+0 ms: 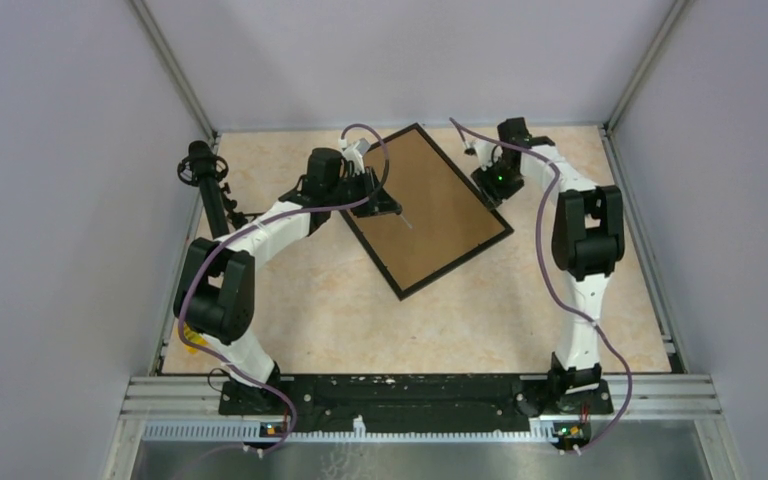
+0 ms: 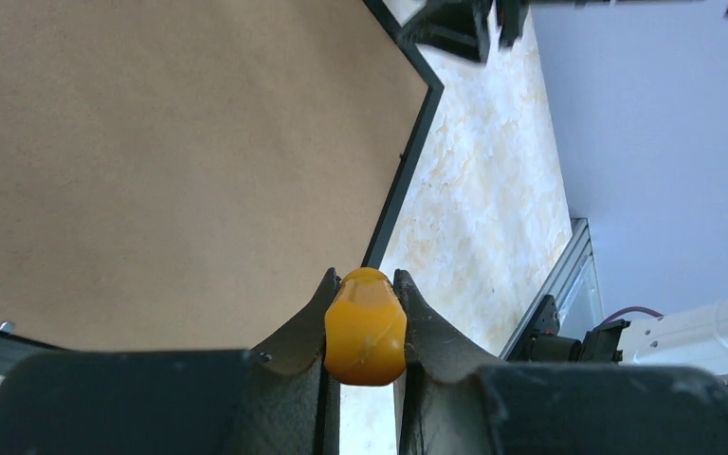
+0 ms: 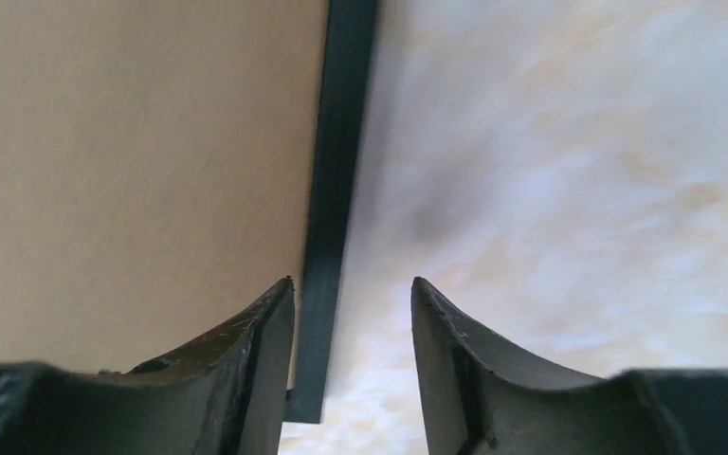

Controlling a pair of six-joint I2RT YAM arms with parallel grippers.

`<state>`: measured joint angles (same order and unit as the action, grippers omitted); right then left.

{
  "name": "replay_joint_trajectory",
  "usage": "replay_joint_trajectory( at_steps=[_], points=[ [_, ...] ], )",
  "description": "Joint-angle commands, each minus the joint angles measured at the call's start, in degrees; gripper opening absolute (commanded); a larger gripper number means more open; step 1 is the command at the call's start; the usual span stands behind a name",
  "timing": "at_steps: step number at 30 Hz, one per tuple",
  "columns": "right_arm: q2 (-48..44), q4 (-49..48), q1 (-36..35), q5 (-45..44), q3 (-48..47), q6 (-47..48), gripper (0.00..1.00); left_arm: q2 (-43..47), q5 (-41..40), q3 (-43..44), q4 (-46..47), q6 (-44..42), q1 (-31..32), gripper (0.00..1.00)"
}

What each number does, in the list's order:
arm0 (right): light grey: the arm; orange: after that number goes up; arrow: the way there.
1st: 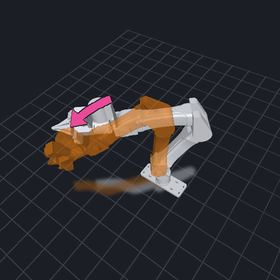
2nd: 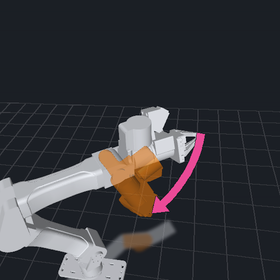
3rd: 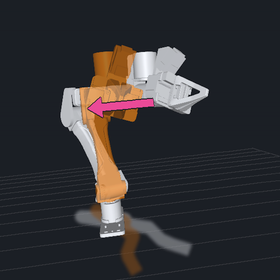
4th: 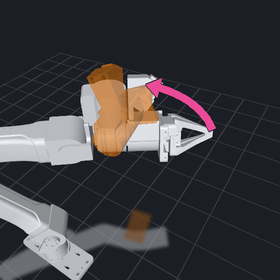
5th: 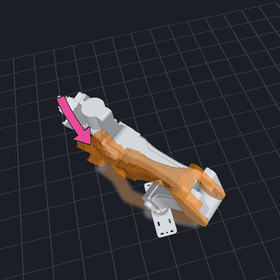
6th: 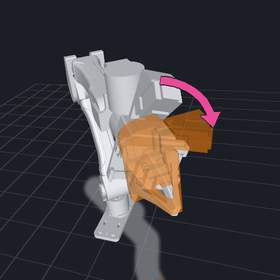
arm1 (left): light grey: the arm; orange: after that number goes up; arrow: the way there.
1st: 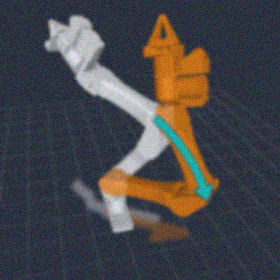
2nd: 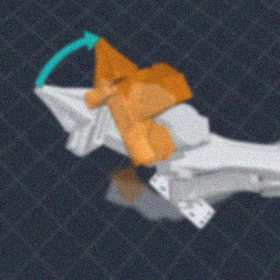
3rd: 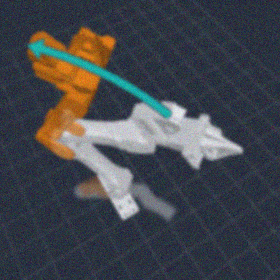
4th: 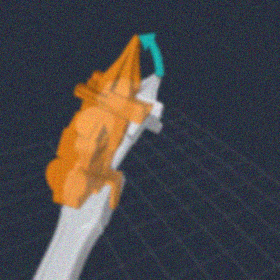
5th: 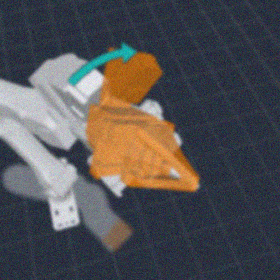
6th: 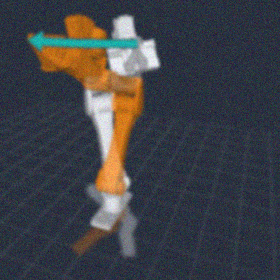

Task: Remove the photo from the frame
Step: Adjust the photo frame at the center of the board.

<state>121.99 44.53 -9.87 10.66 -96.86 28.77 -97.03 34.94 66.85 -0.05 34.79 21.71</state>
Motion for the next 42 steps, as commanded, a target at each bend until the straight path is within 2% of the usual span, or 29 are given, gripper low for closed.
replay_joint_trajectory(
  at_steps=[1,3,4,9,12,15,22,28,37,42],
  points=[
    [-0.6,-2.8,1.2,-6.0,-11.8,1.6,0.53,2.0,0.3,0.2,1.9,-1.4,-0.3,0.0],
    [-3.6,-3.0,1.6,-6.5,-11.5,-4.9,0.63,2.2,0.2,0.2,2.0,-1.5,-0.3,0.0],
    [-5.6,-2.7,1.9,-5.9,-10.1,-9.2,0.64,2.4,0.2,0.2,2.2,-1.5,-0.3,0.0],
    [-17.5,-4.2,2.4,-7.4,5.4,-29.1,0.63,3.0,0.2,-0.5,3.0,-0.9,-0.3,0.0],
    [-22.1,-3.6,2.8,-3.1,14.3,-36.9,0.63,3.0,0.4,-0.6,2.9,-0.6,-0.3,0.0],
    [-22.4,-3.7,3.6,2.0,20.0,-41.3,0.63,3.6,0.1,-0.7,2.9,-0.6,-0.3,0.0],
    [-18.6,-7.2,3.6,2.9,23.0,-45.6,0.62,5.2,-1.1,-1.0,2.8,-1.8,-0.3,0.0],
    [-11.9,-6.9,3.5,0.8,20.9,-47.5,0.57,4.6,-1.1,-1.0,2.9,-1.6,-0.3,0.0],
    [-2.6,-5.3,3.5,-2.9,15.7,-48.3,0.57,3.3,-1.1,-0.3,2.9,-1.7,-0.3,0.0],
    [0.9,-2.9,3.5,-4.3,13.3,-43.9,0.41,3.4,-1.2,0.1,2.2,-2.0,-0.4,0.0]
  ],
)
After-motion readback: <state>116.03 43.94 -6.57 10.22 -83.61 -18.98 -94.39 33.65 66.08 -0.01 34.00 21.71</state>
